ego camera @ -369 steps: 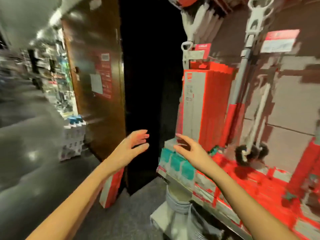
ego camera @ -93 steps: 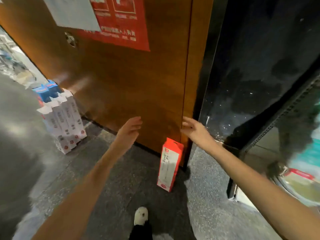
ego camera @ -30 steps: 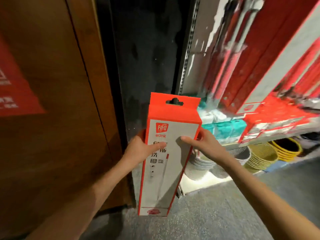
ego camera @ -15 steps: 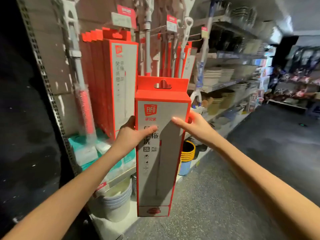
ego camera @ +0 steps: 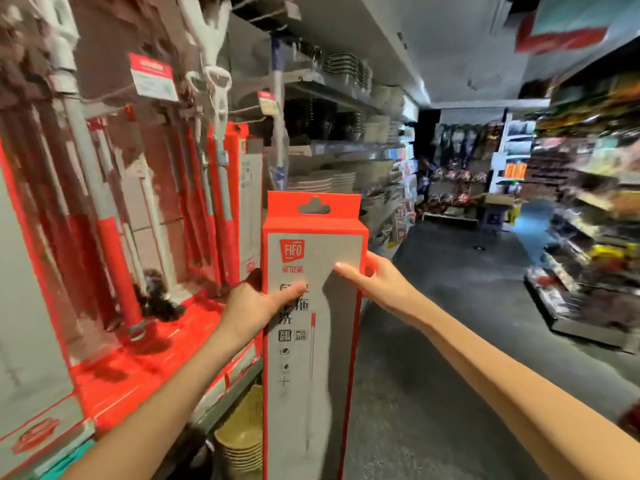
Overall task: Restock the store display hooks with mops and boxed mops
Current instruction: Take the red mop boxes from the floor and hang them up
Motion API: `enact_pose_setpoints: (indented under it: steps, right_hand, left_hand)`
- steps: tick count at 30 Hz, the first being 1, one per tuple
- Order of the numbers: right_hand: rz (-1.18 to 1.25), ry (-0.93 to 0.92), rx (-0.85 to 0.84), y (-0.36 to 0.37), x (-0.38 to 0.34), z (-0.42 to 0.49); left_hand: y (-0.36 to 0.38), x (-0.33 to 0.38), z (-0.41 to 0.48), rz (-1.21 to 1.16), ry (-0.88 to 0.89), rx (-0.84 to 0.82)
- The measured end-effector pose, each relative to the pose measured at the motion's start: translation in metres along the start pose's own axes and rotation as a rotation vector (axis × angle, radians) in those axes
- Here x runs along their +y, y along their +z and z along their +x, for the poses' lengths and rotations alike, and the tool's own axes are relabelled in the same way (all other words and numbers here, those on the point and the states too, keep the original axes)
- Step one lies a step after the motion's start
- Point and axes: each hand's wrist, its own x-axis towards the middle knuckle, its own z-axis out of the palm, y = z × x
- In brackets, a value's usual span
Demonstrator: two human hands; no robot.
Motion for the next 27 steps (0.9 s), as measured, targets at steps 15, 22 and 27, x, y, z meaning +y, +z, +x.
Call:
enact_pose_setpoints:
  steps: [15,22,27]
  right_hand:
    - [0.065,-0.071,-0.037,-0.079,0.138,0.250]
    - [0.054,-0.200,-0.215,-0.094,0.188,0.394]
    - [0.134,-0.309,-0.370,-0.078,0.180,0.485]
  left_hand:
    - [0.091,-0.046,0.262,0.177,-0.016,0.093]
    - [0.110,-0.061,0.352,0.241,-0.066,0.294]
    - [0.092,-0.063,0.405,0.300,-0.085,0.499]
